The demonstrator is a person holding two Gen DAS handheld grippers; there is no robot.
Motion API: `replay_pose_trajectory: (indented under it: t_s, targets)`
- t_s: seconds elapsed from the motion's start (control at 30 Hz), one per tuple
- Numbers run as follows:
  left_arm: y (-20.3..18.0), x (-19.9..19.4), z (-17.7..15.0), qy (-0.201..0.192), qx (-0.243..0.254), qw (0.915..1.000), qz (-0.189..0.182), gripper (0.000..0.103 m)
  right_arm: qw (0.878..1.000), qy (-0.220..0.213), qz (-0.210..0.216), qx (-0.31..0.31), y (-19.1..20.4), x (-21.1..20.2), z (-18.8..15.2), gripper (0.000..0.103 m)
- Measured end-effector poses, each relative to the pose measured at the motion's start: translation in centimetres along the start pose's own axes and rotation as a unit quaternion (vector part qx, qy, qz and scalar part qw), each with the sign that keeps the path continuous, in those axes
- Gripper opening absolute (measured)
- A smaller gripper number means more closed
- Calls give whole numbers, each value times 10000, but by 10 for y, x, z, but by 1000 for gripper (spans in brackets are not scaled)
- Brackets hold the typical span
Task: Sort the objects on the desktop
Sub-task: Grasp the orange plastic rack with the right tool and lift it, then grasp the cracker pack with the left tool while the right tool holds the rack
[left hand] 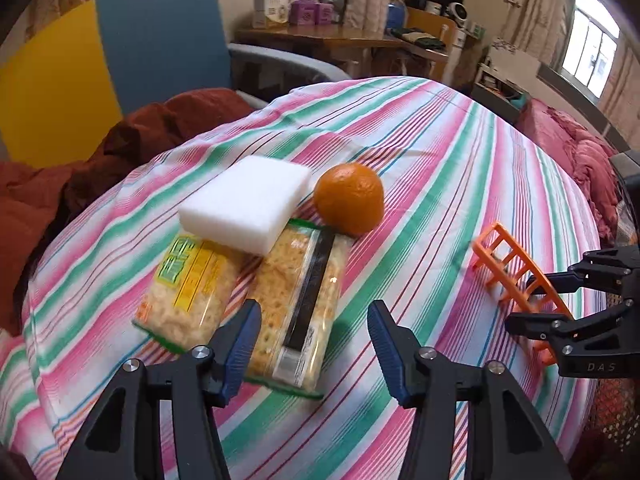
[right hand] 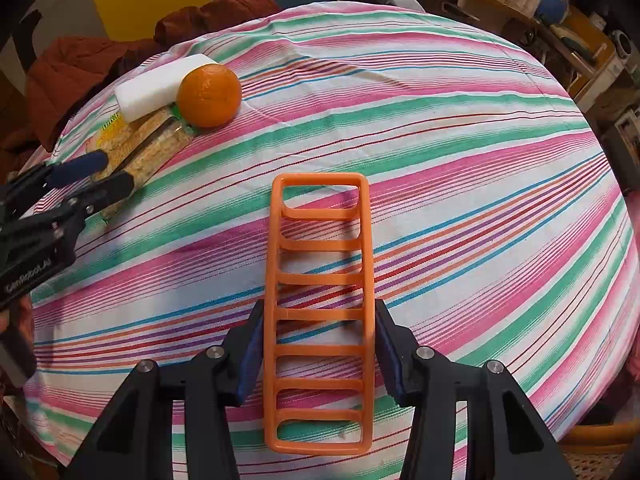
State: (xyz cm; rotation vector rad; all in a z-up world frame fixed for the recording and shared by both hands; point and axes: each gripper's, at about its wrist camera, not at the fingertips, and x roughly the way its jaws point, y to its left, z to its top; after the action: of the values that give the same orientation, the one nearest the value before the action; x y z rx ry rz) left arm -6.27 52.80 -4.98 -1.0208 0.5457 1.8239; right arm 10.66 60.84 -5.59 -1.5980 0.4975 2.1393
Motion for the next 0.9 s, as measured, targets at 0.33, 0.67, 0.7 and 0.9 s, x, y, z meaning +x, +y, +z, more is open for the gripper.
replay_pose_trajectory:
  t_s: [0.33,0.67,0.7,0.9]
  targets:
    - [-14,-2,-9,-483,94,9987,126,56,10000,-6,7,7,3,-3,-2,51]
    - [-21,6,-12,-434,652,9950,625,58,10000,-7,-6,-15,6,-8,-6,51]
    - [-25,5,-18,-500,735,9935,711,57,10000,-9,-7,-19,6,-8,-6,51]
    - [-26,-13,-42,-720,503,9933,751,46,10000,-25,-2,25,12,-12,-9,51]
